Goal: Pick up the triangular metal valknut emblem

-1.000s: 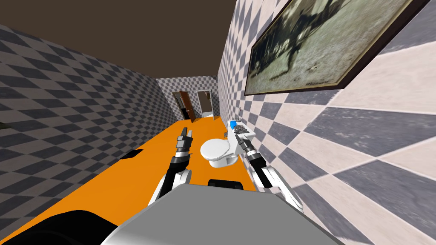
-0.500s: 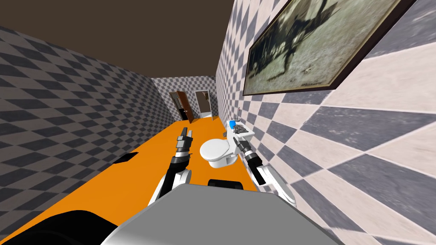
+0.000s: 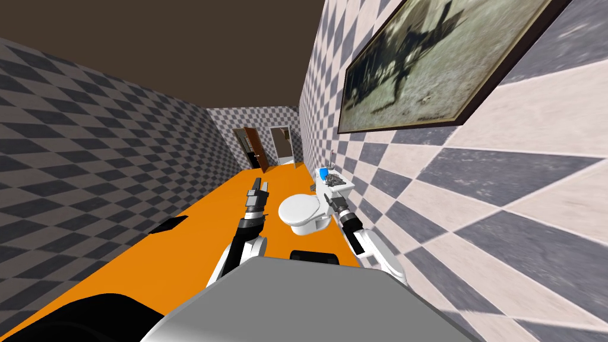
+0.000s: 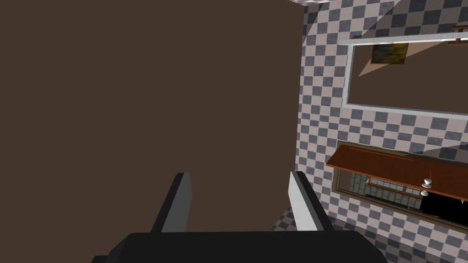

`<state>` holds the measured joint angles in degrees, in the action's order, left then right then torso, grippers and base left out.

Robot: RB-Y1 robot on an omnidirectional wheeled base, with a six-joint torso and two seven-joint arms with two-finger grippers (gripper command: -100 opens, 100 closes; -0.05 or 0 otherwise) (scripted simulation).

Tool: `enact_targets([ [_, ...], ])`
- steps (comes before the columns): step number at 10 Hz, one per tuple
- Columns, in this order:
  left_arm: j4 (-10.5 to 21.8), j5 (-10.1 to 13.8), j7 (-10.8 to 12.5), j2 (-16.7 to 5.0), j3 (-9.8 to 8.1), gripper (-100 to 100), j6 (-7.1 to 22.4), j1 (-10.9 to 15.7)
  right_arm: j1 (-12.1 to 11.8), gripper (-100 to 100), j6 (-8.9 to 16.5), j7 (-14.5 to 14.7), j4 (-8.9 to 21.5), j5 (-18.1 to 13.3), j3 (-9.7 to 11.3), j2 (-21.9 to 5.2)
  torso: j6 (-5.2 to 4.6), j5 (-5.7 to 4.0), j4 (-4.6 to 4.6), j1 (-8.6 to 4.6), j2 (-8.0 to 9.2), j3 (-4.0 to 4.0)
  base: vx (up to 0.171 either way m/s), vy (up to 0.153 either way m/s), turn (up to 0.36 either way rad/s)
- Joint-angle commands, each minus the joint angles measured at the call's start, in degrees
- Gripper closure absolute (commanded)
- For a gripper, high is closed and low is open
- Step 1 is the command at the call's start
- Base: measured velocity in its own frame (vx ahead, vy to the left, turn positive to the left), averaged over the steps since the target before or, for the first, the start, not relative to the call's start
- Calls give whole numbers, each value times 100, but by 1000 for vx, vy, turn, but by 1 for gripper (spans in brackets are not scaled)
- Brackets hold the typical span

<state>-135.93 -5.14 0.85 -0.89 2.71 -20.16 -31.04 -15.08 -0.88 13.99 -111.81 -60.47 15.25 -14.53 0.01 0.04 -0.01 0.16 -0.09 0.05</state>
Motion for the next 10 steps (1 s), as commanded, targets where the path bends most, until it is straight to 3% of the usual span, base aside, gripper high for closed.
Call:
enact_targets([
  [1,0,0,0,0,0,0,0,0,4,-100,32,86,92,-286,9,23,0,0,0,0,0,0,12,43,-41],
  [4,0,0,0,0,0,0,0,0,201,-100,299,303,481,-823,114,-66,1,1,0,1,-1,1,15,49,-60],
  [6,0,0,0,0,0,0,0,0,201,-100,299,303,481,-1027,114,-66,1,1,0,0,1,0,4,32,-17],
  [9,0,0,0,0,0,0,0,0,410,-100,567,503,890,-1573,184,-164,1,0,0,-4,-2,1,18,40,-51],
  [10,0,0,0,0,0,0,0,0,410,-100,567,503,890,-1703,184,-164,0,1,-1,2,-3,2,18,49,-29],
])
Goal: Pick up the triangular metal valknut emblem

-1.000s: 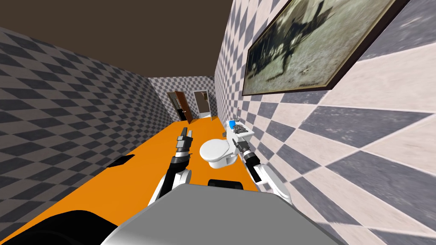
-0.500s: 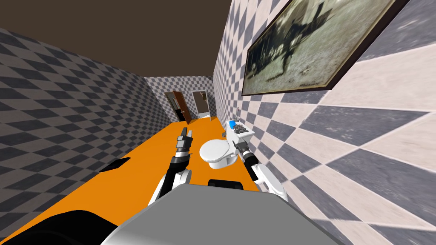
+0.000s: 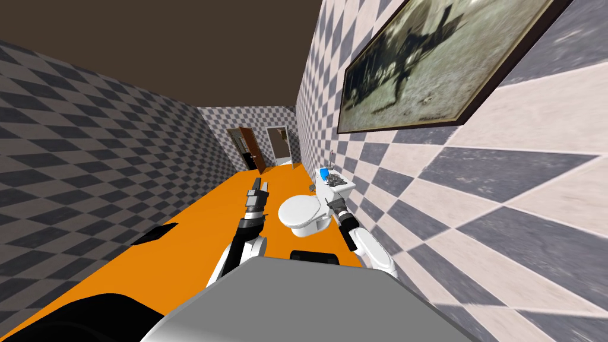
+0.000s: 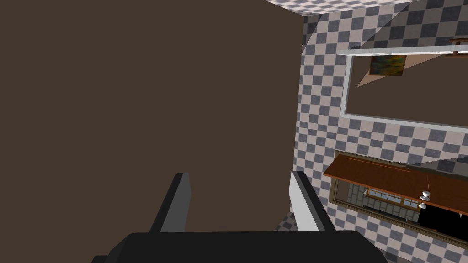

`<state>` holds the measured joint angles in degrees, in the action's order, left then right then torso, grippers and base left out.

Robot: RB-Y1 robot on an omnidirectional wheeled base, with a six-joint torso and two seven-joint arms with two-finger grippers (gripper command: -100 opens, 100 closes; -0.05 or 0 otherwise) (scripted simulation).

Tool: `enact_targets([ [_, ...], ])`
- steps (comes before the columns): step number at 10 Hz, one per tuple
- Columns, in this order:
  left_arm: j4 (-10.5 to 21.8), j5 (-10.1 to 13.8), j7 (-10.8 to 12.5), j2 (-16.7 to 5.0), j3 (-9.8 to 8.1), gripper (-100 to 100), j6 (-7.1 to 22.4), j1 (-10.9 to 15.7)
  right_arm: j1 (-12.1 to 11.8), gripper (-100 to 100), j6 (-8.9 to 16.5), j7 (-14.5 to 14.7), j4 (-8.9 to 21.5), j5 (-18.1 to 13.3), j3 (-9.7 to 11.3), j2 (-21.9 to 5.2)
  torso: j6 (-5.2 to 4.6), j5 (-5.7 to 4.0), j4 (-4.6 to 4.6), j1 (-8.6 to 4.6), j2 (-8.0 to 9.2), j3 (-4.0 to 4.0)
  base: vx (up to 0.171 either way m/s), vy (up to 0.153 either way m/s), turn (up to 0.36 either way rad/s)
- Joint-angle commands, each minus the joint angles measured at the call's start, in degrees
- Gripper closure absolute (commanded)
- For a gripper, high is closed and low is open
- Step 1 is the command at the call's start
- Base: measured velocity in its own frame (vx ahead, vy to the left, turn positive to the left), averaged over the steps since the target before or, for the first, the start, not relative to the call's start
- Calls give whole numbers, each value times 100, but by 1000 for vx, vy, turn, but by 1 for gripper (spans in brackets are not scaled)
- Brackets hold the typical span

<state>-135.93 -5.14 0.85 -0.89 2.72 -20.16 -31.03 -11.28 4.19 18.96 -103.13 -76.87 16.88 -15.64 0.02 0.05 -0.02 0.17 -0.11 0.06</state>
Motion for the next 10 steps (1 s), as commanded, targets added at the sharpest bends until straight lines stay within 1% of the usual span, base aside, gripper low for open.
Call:
enact_targets([
  [1,0,0,0,0,0,0,0,0,138,-100,192,99,230,-286,43,-104,0,0,0,0,0,0,22,54,-48],
  [2,0,0,0,0,0,0,0,0,138,-100,192,99,230,-385,43,-104,-1,0,0,1,-2,1,11,49,-30],
  [3,0,0,0,0,0,0,0,0,248,-100,323,188,438,-590,59,-156,0,0,0,0,2,-1,7,49,-42],
  [4,0,0,0,0,0,0,0,0,248,-100,323,188,438,-498,59,-156,0,0,1,-1,3,-2,21,43,-25],
  [5,0,0,0,0,0,0,0,0,248,-100,323,188,438,-686,59,-156,0,-1,0,-2,0,0,17,23,-2],
  [6,0,0,0,0,0,0,0,0,359,-100,451,272,646,-868,68,-210,0,-2,0,-8,1,0,26,44,-43],
  [8,0,0,0,0,0,0,0,0,359,-100,451,272,646,-995,68,-210,0,-1,0,-4,-1,1,12,29,-11],
  [9,0,0,0,0,0,0,0,0,469,-100,576,353,850,-1230,73,-268,0,-2,1,-11,3,-2,21,23,-34],
  [10,0,0,0,0,0,0,0,0,469,-100,576,353,850,-1200,73,-268,-1,-2,0,-10,-1,0,21,39,-21],
])
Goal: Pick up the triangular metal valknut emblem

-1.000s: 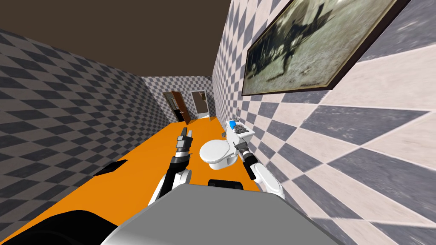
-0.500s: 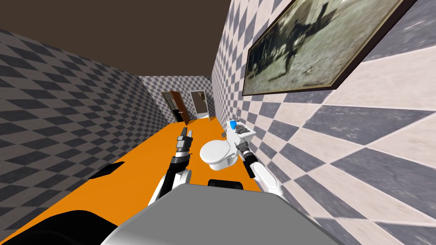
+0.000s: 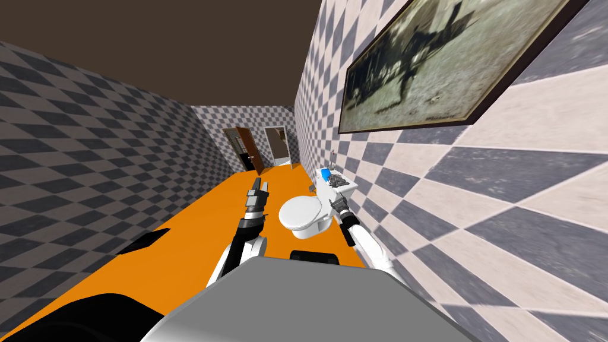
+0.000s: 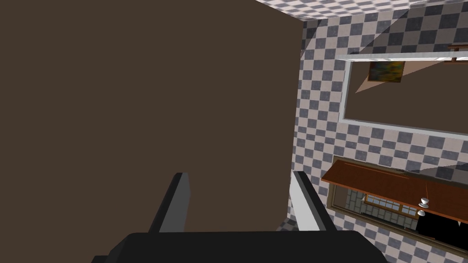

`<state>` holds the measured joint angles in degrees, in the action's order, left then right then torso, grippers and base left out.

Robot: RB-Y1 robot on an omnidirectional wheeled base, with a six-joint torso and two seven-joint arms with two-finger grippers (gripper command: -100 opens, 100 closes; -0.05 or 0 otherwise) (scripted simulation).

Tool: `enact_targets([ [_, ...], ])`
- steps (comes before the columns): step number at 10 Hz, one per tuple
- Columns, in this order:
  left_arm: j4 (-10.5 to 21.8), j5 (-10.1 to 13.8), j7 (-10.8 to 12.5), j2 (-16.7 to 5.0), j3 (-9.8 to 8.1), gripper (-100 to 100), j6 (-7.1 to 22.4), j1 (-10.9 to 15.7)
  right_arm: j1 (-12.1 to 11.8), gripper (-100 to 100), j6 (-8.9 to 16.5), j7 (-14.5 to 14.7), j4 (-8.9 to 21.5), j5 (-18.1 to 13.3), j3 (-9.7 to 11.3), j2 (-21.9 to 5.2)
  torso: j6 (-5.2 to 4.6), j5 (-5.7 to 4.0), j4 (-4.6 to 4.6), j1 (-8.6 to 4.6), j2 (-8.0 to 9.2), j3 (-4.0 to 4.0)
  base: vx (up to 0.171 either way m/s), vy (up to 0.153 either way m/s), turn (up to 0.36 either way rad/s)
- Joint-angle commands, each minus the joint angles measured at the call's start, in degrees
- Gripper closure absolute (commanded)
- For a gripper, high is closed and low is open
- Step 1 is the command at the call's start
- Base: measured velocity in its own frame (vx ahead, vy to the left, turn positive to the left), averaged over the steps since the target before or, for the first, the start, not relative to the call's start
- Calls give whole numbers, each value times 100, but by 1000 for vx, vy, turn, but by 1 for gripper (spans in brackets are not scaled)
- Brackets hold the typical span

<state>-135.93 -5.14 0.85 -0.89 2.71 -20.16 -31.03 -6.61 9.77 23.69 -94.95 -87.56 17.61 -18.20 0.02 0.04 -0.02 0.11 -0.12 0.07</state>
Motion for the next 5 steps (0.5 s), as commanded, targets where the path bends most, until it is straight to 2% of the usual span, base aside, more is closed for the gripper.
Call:
enact_targets([
  [1,0,0,0,0,0,0,0,0,2,-100,18,-120,32,-214,0,-11,0,0,0,0,0,0,10,29,0],
  [2,0,0,0,0,0,0,0,0,112,-100,139,-44,231,-405,0,-71,0,0,1,-2,3,-2,19,41,-31],
  [3,0,0,0,0,0,0,0,0,112,-100,139,-44,231,-489,0,-71,0,0,0,1,1,-1,21,40,-21],
  [4,0,0,0,0,0,0,0,0,219,-100,256,27,422,-748,-3,-135,0,1,0,1,0,0,19,55,-30],
  [5,0,0,0,0,0,0,0,0,219,-100,256,27,422,-751,-3,-135,0,1,0,7,0,0,23,53,-17],
])
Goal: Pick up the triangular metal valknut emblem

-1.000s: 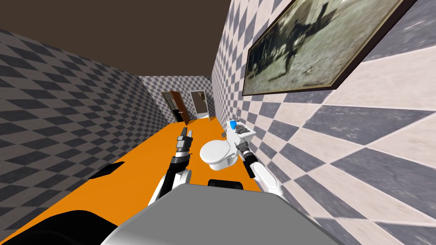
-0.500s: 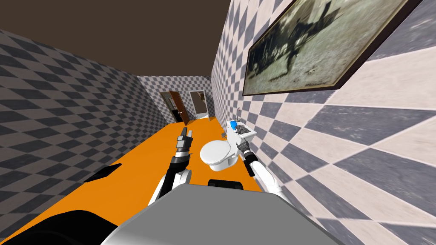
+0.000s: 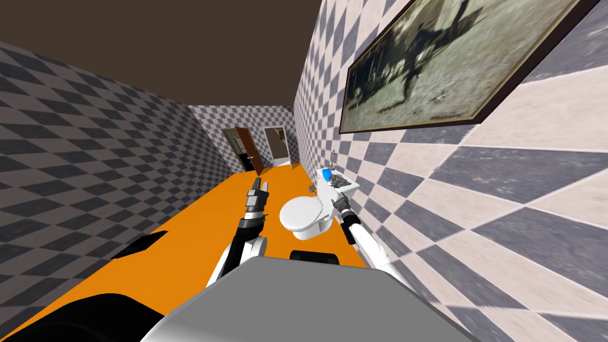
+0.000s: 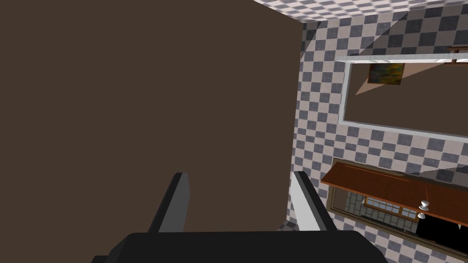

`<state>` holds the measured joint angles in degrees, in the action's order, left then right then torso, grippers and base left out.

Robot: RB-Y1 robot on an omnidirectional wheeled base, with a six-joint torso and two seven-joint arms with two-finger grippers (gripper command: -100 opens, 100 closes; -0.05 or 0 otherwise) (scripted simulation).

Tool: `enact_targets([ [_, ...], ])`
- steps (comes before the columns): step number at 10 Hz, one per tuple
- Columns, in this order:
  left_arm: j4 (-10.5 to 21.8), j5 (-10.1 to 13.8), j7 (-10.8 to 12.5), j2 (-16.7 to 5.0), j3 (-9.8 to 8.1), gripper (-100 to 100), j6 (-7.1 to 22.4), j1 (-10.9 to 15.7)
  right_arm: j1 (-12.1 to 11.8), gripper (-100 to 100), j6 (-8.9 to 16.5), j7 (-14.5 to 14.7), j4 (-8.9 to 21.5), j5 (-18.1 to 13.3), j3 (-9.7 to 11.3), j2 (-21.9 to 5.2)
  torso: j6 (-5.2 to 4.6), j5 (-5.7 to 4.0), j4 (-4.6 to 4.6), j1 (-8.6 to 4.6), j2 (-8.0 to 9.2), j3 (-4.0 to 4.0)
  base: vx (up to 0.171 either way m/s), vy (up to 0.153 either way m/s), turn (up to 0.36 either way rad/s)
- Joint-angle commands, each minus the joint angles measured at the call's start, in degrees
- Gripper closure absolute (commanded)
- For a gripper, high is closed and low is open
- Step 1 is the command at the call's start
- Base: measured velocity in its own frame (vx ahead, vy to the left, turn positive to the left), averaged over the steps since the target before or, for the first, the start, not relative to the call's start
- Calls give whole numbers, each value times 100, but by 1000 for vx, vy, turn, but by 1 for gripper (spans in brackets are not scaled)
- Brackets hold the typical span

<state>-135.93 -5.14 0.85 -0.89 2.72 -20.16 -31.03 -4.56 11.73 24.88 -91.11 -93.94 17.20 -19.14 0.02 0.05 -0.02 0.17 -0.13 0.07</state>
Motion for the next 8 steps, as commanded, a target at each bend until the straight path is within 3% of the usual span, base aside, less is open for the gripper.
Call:
enact_targets([
  [1,0,0,0,0,0,0,0,0,121,-100,172,-24,221,-286,31,-109,0,0,0,0,0,0,35,49,-28],
  [2,0,0,0,0,0,0,0,0,121,-100,172,-24,221,-362,31,-109,-1,0,-1,-2,-4,2,28,41,-16],
  [7,0,0,0,0,0,0,0,0,509,-100,562,203,819,-1187,-7,-413,0,0,0,0,-2,1,30,60,-24],
  [8,0,0,0,0,0,0,0,0,509,-100,562,203,819,-1215,-7,-413,0,1,-1,6,-4,3,28,52,-10],
])
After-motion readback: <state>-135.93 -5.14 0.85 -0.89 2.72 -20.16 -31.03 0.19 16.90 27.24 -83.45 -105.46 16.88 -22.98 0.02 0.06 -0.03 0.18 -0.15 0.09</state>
